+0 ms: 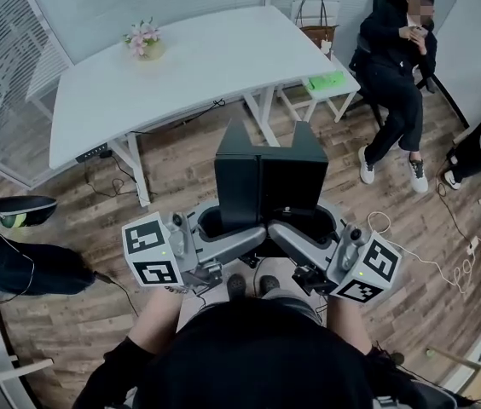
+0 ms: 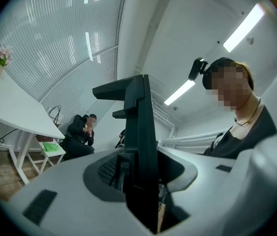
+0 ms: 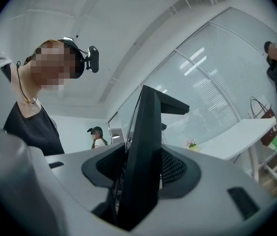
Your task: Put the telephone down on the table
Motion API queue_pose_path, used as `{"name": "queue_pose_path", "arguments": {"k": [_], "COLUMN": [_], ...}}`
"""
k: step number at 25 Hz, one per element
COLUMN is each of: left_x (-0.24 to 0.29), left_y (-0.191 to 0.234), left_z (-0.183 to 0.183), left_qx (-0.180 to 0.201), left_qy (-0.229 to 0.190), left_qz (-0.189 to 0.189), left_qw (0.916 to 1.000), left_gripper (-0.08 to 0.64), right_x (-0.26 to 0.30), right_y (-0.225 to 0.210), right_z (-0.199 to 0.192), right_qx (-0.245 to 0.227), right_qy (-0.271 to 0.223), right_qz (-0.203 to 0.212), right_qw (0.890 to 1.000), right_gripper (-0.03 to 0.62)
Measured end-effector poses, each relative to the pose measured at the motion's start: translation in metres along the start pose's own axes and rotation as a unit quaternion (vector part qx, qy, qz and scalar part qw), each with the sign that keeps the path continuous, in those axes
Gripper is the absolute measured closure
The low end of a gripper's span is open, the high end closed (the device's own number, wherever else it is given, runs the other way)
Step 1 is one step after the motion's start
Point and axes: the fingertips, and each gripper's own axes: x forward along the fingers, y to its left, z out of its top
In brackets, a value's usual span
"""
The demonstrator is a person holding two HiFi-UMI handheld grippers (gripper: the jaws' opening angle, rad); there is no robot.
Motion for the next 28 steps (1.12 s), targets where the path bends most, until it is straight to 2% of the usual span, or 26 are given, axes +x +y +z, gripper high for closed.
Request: {"name": "queue_pose_path", "arguments": {"k": [12, 23, 28], "left_x": [-0.016, -0.016, -0.007], "left_y": [0.006, 0.019, 0.044], "left_z": [0.002, 0.007, 0.016], "left_qx": [-0.012, -0.004, -0.005], "left_qy": [0.017, 0.012, 0.013], "left_qz": [-0.029, -0.019, -0.013], "left_qw": [0.9994, 0.9997, 0.9998], "left_gripper": [0.370, 0.370, 0.370], "right_x": [0.012, 0.021, 0.031], "right_y": [0.004, -0.007, -0.034], "right_z": [-0.010, -0.010, -0.007], "right_qx": [-0.004, -0.007, -0.003], "right_qy": [-0.013, -0.012, -0.010], "right_qz": [-0.037, -0.024, -0.023], "right_qw": [0.999, 1.000, 1.000], "right_gripper": [0.382, 0.382, 0.382]}}
